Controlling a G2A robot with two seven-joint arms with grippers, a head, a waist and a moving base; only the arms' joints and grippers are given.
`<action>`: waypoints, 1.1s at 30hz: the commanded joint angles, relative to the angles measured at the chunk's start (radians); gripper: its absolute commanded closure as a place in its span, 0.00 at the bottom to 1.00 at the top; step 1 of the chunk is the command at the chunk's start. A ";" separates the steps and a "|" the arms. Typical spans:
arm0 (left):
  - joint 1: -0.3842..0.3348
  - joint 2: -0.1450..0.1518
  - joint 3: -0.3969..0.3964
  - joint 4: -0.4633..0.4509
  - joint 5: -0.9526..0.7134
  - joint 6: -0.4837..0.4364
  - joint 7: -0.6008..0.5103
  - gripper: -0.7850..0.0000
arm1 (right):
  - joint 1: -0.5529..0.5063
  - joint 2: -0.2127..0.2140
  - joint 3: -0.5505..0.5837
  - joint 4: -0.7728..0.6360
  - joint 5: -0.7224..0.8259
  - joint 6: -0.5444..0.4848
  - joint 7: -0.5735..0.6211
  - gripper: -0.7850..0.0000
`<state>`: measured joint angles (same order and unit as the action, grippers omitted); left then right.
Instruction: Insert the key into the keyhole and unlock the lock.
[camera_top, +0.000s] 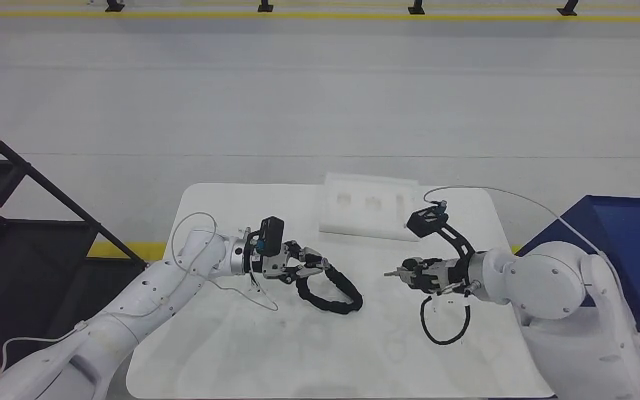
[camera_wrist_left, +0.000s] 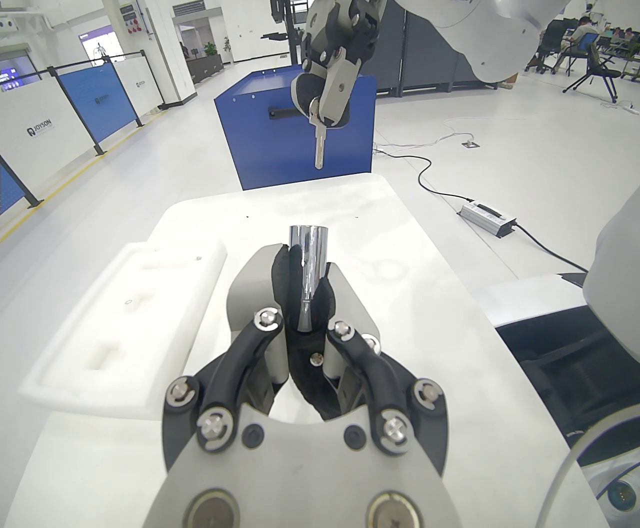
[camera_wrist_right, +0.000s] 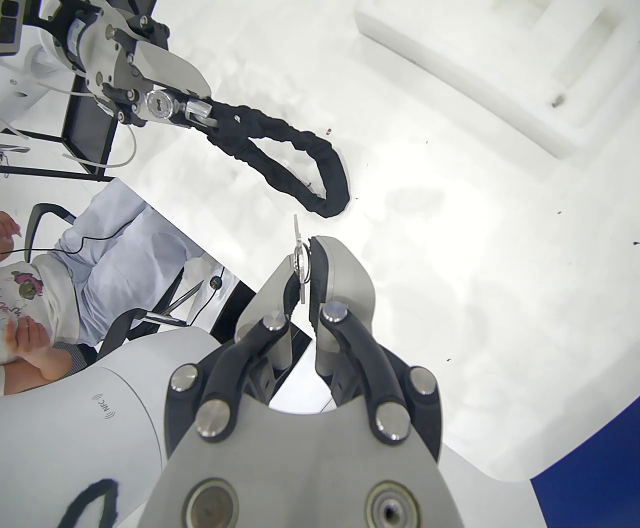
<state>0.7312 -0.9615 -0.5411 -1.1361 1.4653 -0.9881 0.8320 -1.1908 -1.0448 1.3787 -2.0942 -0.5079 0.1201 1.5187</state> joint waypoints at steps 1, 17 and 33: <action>0.000 0.000 0.000 0.000 0.000 0.000 0.000 1.00 | 0.001 0.000 0.000 0.000 -0.001 0.001 0.001 1.00; -0.024 -0.033 -0.001 -0.145 0.052 0.091 -0.095 1.00 | -0.068 0.014 0.053 -0.130 0.050 -0.010 -0.057 1.00; -0.091 -0.148 0.090 -0.030 0.145 0.235 -0.005 1.00 | -0.146 0.027 0.035 -0.256 -0.072 0.090 -0.152 1.00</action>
<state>0.6429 -1.1053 -0.4516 -1.1727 1.6094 -0.7548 0.8245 -1.3343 -1.0177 1.4170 -2.3459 -0.5740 0.2047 1.3706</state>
